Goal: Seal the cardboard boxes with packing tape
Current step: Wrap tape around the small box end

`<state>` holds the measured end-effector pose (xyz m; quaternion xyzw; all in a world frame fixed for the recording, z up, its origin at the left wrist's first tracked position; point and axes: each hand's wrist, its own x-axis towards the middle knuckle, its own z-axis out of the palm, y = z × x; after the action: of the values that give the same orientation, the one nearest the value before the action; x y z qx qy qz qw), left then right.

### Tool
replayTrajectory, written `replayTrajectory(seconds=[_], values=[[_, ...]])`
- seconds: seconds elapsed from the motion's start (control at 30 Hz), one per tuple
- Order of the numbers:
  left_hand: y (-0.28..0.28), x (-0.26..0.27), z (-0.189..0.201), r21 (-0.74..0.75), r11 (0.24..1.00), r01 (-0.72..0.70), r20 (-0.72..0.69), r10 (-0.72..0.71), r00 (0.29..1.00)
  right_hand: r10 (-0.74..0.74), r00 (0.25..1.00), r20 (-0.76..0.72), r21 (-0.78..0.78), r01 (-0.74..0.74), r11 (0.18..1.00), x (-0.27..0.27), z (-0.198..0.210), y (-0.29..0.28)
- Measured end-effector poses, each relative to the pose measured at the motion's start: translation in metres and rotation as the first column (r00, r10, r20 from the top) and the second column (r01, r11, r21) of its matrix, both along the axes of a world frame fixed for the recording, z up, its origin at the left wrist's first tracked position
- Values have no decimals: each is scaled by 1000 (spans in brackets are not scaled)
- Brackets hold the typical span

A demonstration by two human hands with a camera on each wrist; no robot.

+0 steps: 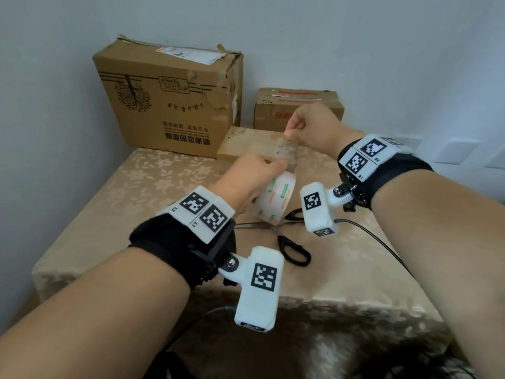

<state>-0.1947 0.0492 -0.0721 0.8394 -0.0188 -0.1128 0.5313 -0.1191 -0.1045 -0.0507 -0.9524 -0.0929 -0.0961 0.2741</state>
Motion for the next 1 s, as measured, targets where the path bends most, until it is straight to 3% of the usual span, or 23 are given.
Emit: replayTrajectory(seconds=[0.33, 0.5, 0.6, 0.7, 0.8, 1.0], values=[[-6, 0, -4, -30, 998, -46, -40, 45, 998, -15, 999, -39, -52, 13, 999, 3, -15, 2], [-5, 0, -3, -6, 999, -54, -40, 54, 998, -82, 995, 53, -58, 85, 995, 1, -20, -2], [-4, 1, -4, 1, 999, -52, -46, 52, 998, 60, 995, 78, -59, -56, 997, -7, -17, -4], [-3, 1, -4, -16, 998, -53, -4, 53, 999, 244, 953, -181, -226, -281, 933, -17, -25, -1], [0, 3, -2, 65, 997, -39, 41, 36, 998, 180, 947, -267, -311, -262, 914, -21, -32, -4], [20, 13, 7, 291, 955, -48, 151, 4, 989, -120, 951, -286, -438, -19, 899, -37, -39, 16]])
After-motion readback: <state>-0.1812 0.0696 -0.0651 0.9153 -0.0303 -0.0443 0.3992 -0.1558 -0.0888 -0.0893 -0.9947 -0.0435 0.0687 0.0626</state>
